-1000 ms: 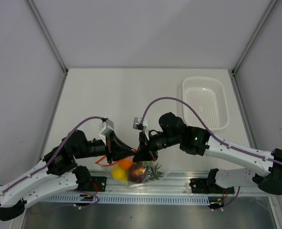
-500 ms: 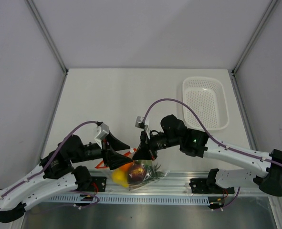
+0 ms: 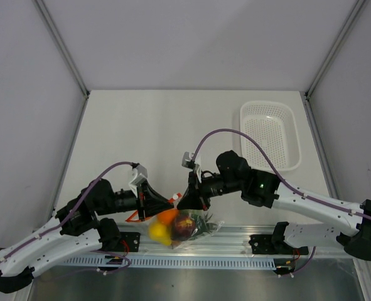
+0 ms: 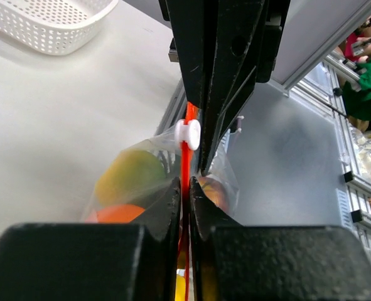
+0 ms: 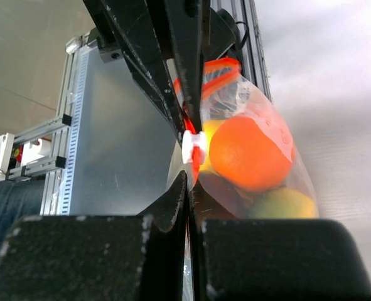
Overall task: Place the food in the zip-top bag and seal the zipper
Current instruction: Zip the zipper food storage bag at the center of the board.
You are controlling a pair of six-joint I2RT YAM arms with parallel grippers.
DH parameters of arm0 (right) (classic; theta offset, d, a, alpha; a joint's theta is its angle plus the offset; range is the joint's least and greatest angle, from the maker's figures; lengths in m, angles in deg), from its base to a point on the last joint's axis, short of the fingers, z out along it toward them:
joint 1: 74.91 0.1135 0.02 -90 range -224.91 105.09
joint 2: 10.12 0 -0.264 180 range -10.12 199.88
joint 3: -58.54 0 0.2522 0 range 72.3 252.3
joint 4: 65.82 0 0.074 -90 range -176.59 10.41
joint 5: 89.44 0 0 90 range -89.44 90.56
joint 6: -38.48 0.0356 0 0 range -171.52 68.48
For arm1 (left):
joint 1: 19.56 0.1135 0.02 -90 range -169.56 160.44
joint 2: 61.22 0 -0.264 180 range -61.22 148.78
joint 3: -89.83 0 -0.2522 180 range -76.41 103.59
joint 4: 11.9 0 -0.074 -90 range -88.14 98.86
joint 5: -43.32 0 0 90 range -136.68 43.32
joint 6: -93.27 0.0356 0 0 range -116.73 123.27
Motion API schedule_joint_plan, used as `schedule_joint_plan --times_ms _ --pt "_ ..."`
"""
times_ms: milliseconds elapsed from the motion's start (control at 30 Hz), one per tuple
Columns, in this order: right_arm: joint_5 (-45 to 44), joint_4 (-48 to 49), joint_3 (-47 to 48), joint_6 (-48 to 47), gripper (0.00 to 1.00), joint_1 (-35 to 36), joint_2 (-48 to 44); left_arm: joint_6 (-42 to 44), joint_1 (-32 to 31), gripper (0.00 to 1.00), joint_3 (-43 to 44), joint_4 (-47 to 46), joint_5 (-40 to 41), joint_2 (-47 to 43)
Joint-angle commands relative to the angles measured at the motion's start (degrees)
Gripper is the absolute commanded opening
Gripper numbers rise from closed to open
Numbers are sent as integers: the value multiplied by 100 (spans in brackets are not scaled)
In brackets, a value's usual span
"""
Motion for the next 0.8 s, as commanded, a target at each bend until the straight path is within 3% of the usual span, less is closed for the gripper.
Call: schedule_joint_plan --times_ms 0,33,133,200,333,433,500,533,633,667,700,767 --pt "47 -171 281 -251 0 -61 -165 74 -14 1 215 -28 -14 107" --pt "82 -224 316 -278 1 -88 -139 74 -14 0 241 -20 -57 134" --pt "266 -417 483 -348 25 -106 -25 48 -14 1 276 -72 -136 222" --pt "328 -549 632 -401 27 -123 54 30 -14 1 285 -99 -163 230" --pt "389 -637 773 -463 25 -185 195 30 -14 1 364 -108 -190 222" --pt "504 -681 852 -489 12 -246 309 39 -14 1 382 -90 -198 187" --pt "530 -690 870 -498 10 -255 379 48 -14 1 382 -90 -198 152" --pt "530 -690 879 -506 0 -272 397 57 -14 1 382 -90 -207 143" --pt "390 -752 914 -533 0 -281 424 74 -14 1 408 -46 -181 143" --pt "338 -752 905 -524 0 -281 415 74 -14 7 417 -37 -163 134" --pt "285 -734 905 -524 0 -281 389 74 -14 31 417 -55 -137 125" --pt "206 -734 888 -542 0 -281 345 57 -14 41 426 -98 -84 81"
